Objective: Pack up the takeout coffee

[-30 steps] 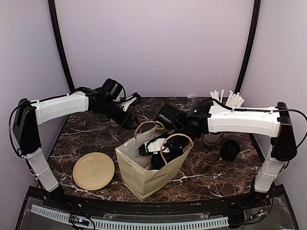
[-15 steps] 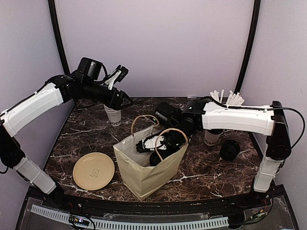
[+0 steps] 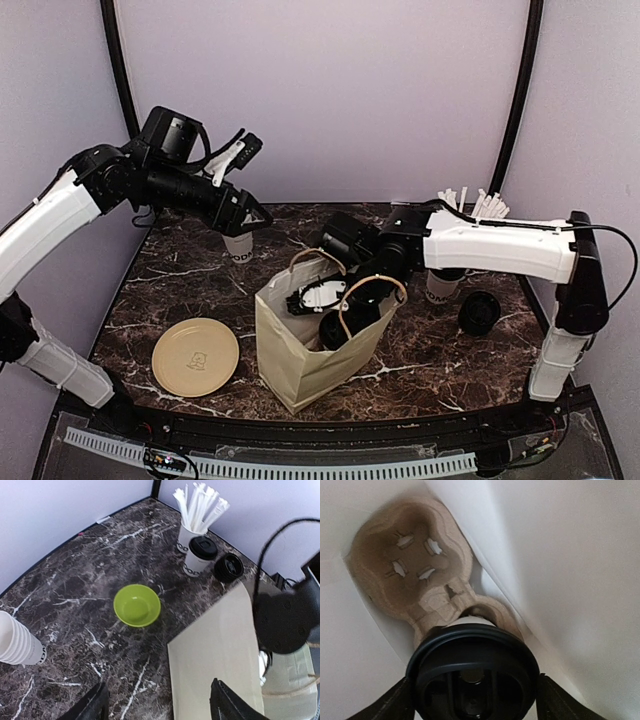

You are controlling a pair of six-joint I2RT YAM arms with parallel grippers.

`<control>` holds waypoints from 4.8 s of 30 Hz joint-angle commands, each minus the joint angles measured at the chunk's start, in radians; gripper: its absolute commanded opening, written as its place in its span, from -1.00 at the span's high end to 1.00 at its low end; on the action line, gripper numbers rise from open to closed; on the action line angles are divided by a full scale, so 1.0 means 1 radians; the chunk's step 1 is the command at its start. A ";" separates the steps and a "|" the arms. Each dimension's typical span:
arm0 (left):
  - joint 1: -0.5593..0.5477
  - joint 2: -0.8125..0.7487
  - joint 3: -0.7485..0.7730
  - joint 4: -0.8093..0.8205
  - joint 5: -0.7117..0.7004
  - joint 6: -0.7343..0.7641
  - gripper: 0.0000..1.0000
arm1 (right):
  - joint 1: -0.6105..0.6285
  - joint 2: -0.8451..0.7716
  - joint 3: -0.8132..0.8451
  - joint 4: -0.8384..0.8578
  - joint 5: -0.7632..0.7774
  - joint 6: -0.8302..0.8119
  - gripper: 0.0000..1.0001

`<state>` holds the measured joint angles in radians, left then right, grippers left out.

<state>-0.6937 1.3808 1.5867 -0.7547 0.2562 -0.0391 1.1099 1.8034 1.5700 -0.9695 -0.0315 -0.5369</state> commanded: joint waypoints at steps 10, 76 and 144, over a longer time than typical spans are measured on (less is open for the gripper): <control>-0.182 -0.163 -0.044 -0.130 0.014 -0.018 -0.50 | -0.070 -0.024 0.157 -0.095 -0.069 0.012 -0.97; -0.132 0.203 0.181 0.293 -0.092 0.234 -0.56 | -0.855 -0.219 -0.080 -0.050 -0.239 -0.119 -0.71; -0.147 0.096 -0.049 0.308 -0.131 0.182 -0.57 | -0.783 -0.163 -0.151 -0.088 -0.059 -0.052 -0.35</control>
<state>-0.8398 1.4940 1.5551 -0.4644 0.1398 0.1600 0.3092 1.6901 1.4277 -1.0264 -0.0898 -0.6060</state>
